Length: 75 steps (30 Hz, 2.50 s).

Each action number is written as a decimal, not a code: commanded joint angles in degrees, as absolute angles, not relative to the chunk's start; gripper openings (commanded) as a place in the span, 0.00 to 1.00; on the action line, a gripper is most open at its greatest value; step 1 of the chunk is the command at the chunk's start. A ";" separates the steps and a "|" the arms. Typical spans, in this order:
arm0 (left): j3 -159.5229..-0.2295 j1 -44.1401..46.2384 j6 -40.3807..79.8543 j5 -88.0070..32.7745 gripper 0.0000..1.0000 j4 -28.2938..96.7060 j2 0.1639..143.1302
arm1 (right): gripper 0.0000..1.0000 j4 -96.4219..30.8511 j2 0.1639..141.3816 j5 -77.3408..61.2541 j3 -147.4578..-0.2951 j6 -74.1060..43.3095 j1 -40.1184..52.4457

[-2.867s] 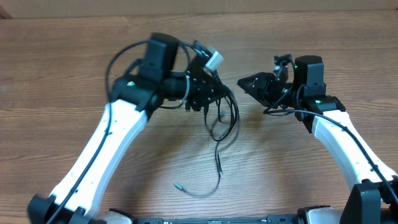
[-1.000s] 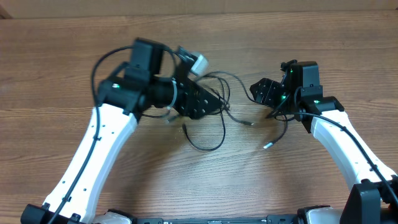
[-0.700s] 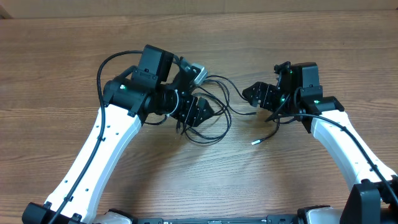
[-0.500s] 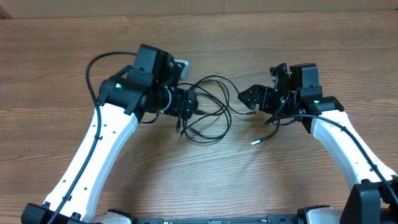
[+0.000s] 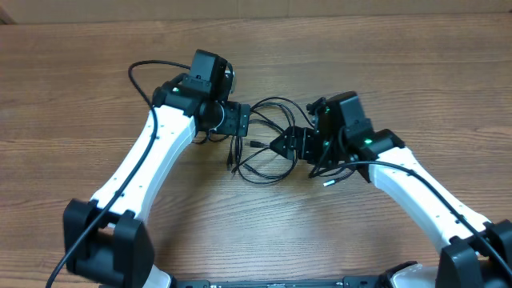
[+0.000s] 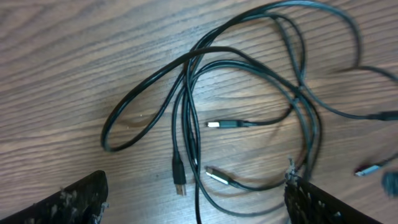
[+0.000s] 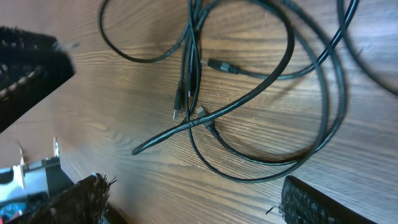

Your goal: Untangle cables

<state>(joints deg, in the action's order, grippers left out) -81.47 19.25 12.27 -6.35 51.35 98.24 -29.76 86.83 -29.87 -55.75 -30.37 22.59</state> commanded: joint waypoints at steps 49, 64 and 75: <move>-82.32 19.03 8.97 0.62 0.88 46.83 119.70 | 0.04 -52.93 85.65 -6.13 -81.38 -18.81 19.79; -82.32 18.50 9.02 4.05 0.83 49.69 119.70 | 0.04 -63.29 84.27 28.73 -87.11 -22.96 -5.41; -82.32 11.35 16.36 9.15 0.77 55.29 119.70 | 0.04 -58.43 84.33 27.38 -87.09 -28.05 -28.14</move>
